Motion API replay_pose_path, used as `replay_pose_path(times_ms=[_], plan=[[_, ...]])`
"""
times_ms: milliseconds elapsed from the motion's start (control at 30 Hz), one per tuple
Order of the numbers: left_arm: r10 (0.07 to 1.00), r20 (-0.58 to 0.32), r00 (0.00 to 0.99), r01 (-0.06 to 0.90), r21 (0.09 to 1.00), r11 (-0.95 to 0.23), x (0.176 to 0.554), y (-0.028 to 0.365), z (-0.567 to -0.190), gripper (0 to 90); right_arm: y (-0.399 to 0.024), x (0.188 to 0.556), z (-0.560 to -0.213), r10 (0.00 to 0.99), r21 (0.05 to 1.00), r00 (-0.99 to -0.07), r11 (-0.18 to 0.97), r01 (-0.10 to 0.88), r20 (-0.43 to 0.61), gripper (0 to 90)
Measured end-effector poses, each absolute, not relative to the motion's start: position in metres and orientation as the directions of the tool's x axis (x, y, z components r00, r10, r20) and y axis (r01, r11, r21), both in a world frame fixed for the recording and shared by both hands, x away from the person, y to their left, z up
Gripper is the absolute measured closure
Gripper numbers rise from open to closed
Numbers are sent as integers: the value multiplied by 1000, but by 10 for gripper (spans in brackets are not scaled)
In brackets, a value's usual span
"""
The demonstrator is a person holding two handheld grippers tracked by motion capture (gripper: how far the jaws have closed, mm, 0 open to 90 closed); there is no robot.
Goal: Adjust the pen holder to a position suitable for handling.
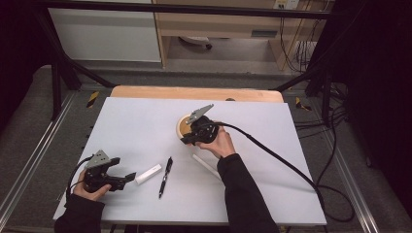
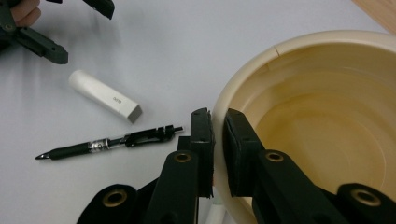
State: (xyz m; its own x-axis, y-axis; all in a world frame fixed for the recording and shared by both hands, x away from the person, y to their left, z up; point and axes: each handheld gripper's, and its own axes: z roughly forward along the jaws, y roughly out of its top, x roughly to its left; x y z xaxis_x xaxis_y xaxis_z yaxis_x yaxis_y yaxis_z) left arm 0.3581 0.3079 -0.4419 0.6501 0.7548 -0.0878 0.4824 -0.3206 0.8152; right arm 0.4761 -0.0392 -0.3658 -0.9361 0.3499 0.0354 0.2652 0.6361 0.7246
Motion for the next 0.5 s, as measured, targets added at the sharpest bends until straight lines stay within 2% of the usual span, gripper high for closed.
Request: replay_pose_path(times_ms=[500], plan=[[755,-89,650,483,815,-320,358,309,-442,82,-38,478,-375,324,716,-944,643,272,68,821]])
